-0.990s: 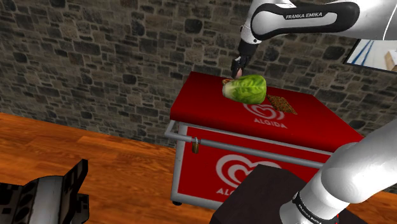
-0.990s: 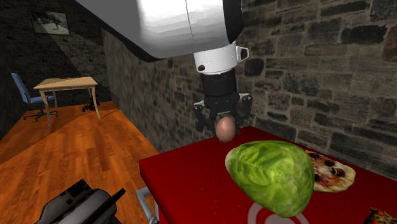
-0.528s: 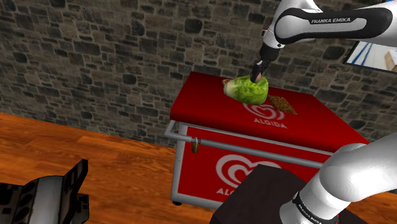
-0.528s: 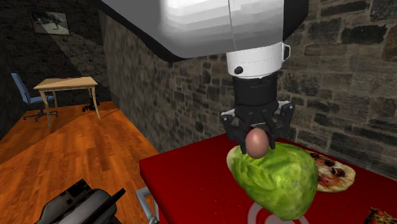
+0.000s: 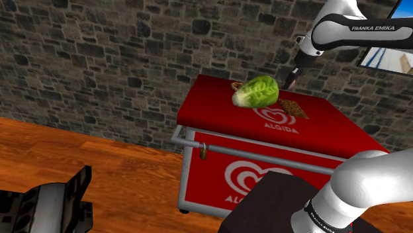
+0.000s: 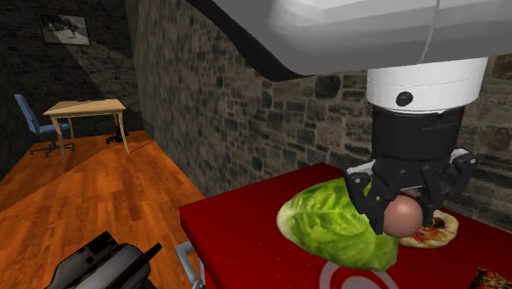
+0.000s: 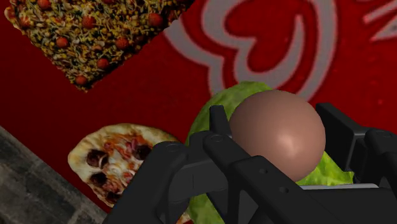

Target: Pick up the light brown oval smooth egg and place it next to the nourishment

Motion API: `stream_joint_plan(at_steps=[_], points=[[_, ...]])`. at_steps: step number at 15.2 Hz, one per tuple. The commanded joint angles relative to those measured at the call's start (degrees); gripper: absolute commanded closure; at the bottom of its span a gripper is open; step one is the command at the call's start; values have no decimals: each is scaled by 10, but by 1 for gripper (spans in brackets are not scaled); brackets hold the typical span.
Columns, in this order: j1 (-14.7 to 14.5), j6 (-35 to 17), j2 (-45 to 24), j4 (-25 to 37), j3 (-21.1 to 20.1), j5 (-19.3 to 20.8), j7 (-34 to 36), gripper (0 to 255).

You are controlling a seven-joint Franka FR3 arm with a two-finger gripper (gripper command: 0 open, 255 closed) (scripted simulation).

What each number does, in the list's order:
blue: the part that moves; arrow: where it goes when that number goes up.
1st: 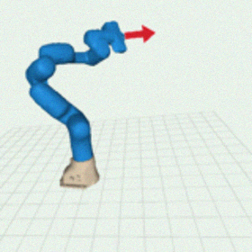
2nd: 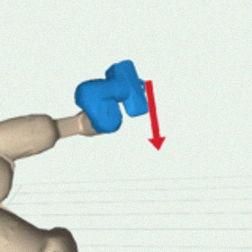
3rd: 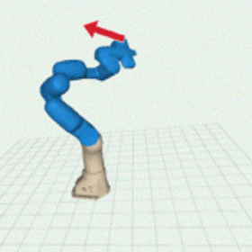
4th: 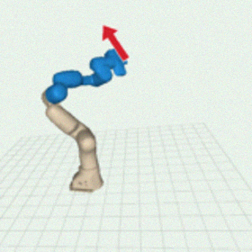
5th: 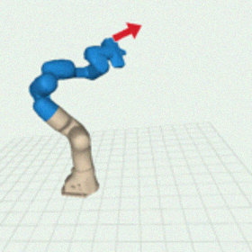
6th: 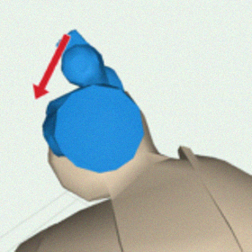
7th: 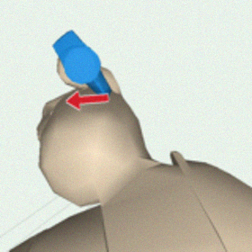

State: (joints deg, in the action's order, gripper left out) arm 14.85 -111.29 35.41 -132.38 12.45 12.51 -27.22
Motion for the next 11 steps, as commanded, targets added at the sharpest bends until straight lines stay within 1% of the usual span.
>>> stream_joint_plan(at_steps=[1,6,11], points=[[9,4,20,-12,17,8,-23,255],[36,17,57,-26,69,33,-87,255],[60,28,80,-23,125,58,-154,255]])
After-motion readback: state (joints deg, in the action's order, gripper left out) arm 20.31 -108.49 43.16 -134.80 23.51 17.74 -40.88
